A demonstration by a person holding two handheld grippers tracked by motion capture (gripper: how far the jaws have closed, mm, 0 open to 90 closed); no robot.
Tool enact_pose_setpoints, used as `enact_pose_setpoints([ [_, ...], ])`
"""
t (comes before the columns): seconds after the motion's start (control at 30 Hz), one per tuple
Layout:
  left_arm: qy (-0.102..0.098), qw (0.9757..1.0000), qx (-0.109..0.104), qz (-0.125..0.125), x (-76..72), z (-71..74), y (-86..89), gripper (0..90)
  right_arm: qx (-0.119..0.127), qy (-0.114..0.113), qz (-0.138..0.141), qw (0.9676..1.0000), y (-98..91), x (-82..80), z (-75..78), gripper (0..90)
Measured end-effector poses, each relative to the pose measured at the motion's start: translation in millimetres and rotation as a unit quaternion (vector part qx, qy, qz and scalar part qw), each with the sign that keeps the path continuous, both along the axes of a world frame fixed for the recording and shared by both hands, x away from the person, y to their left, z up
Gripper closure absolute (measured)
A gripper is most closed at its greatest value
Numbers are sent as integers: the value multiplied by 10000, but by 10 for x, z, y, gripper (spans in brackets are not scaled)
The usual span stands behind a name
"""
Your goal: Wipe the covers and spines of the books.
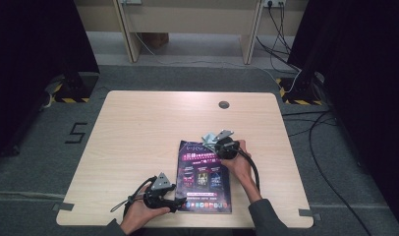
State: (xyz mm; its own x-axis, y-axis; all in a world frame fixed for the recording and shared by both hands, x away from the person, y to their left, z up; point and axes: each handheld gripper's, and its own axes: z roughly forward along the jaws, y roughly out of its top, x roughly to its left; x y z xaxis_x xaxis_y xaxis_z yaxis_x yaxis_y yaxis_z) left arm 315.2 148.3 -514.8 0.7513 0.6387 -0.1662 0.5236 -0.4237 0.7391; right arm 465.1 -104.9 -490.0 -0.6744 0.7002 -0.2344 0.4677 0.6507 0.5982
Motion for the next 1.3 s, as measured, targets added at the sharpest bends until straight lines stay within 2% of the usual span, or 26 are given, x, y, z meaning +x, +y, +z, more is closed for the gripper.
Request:
enact_pose_setpoints([
  [0.43, -18, 10000, -13, 31, -11, -5, 2, 323, 109, 66, 509, 9986, 616, 0, -15, 776],
  [0.6, -14, 10000, -10, 28, -10, -4, 1, 323, 157, 75, 749, 9970, 756, -31, -22, 772],
  [0.83, -18, 10000, -23, 31, -12, -7, 4, 323, 201, 97, 898, 9957, 743, -71, -25, 771],
  [1.0, -45, 10000, -27, 53, -27, -4, 5, 321, 247, 136, 873, 9958, 680, -95, -26, 770],
  [1.07, -28, 10000, -13, 6, -42, 5, 12, 323, 224, 116, 870, 9959, 627, -98, -22, 770],
  [1.13, 122, 9999, -98, 22, -58, 5, 41, 325, 239, 113, 832, 9962, 561, -112, -25, 770],
  [1.23, 112, 9999, -67, -14, -108, 13, 73, 327, 194, 158, 776, 9967, 443, -124, -14, 770],
  [1.3, 30, 9999, 4, -111, -136, 27, 73, 347, 145, 165, 714, 9972, 358, -127, -5, 769],
])
